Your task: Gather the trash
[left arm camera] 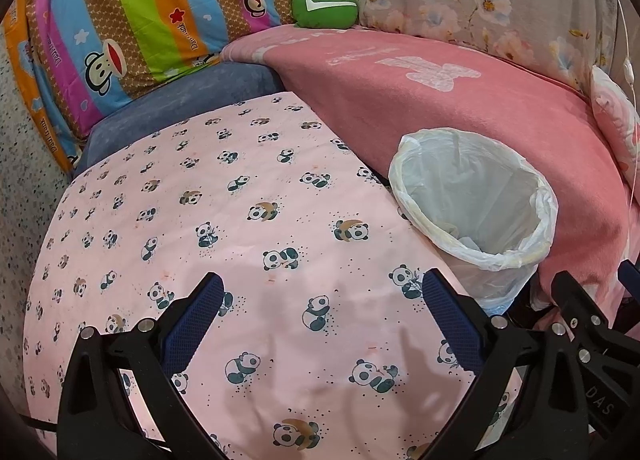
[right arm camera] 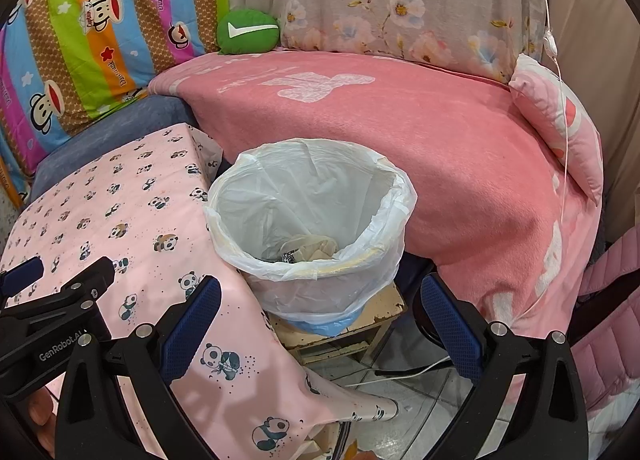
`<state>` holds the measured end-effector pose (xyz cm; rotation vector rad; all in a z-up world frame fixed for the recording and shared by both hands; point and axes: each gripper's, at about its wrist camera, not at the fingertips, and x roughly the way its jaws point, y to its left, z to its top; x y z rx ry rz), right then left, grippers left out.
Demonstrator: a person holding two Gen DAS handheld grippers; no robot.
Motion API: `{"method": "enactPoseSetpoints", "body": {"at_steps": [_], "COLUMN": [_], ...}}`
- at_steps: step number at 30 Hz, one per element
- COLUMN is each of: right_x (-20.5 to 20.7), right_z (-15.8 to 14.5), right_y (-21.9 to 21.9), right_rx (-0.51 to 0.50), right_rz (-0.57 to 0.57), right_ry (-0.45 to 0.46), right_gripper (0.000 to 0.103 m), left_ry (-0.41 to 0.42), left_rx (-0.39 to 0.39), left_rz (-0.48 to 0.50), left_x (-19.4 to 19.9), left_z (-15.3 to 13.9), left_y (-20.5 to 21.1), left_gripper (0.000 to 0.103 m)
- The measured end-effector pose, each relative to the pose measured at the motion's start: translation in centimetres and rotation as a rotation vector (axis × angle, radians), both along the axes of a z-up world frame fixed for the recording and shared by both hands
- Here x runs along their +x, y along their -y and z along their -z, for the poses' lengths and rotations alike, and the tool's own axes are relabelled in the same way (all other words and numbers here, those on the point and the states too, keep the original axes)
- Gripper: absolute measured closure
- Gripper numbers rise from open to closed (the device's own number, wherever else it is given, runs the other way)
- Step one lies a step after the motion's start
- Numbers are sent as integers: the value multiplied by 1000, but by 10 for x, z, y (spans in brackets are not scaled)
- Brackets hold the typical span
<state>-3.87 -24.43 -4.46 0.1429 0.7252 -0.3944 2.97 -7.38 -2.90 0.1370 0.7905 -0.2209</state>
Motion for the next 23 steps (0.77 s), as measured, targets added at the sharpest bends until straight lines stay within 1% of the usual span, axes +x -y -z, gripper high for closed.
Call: {"method": "enactPoseSetpoints", "body": {"at_steps": [16,23], "right_x": [-4,-3], "right_z": [-1,-1], "right_y": [1,1], "right_rx": [4,5], "right_rz": [5,5], "right_ry": [0,0], "right_gripper": [6,6], "left_ry": [1,-15], "left_rx": [-1,-17], "left_rz": [7,9], "left_x": [-2,0], "left_z": [-1,0], "left_y": [3,2], "left_gripper": [8,8]}}
